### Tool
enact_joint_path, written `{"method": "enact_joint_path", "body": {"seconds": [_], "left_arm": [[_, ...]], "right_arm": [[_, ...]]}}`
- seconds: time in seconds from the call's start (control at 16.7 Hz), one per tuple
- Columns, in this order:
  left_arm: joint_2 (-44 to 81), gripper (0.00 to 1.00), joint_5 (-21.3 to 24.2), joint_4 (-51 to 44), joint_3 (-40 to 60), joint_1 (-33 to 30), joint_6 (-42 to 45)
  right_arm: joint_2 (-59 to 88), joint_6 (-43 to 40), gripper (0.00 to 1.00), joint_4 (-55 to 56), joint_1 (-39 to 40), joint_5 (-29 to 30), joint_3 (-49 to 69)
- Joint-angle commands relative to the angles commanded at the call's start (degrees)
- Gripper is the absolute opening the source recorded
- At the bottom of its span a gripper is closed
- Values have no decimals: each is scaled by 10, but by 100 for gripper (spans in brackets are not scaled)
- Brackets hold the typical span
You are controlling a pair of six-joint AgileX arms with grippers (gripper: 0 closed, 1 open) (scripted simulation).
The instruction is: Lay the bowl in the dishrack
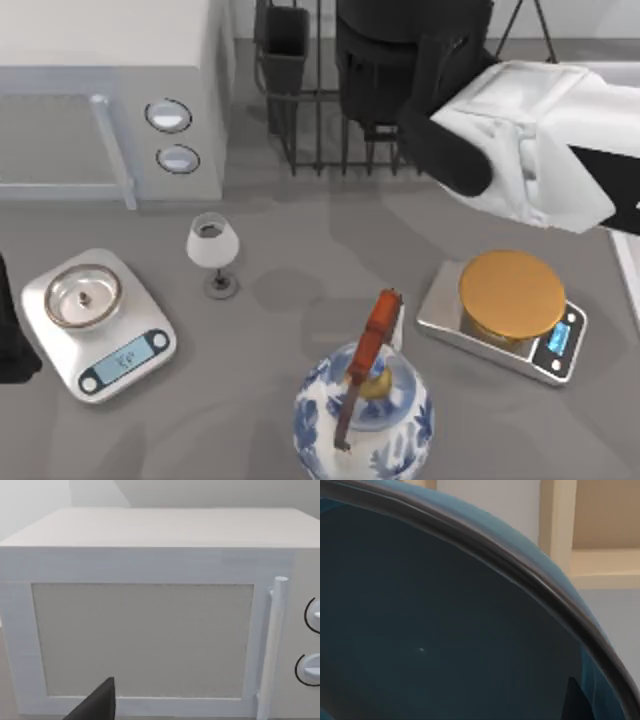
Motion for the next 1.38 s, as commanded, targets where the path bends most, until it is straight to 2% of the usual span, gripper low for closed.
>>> {"method": "enact_joint_path", "body": {"seconds": [0.18, 0.36, 0.66, 1.38], "left_arm": [[0, 100, 0, 0, 0, 0, 0], [0, 100, 0, 0, 0, 0, 0], [0, 100, 0, 0, 0, 0, 0], [0, 100, 0, 0, 0, 0, 0]], "right_arm": [[81, -3, 0, 104, -59, -57, -19], [128, -6, 0, 156, -97, -93, -33], [133, -7, 0, 162, -102, -98, -35], [133, -7, 90, 162, -102, -98, -35]]}}
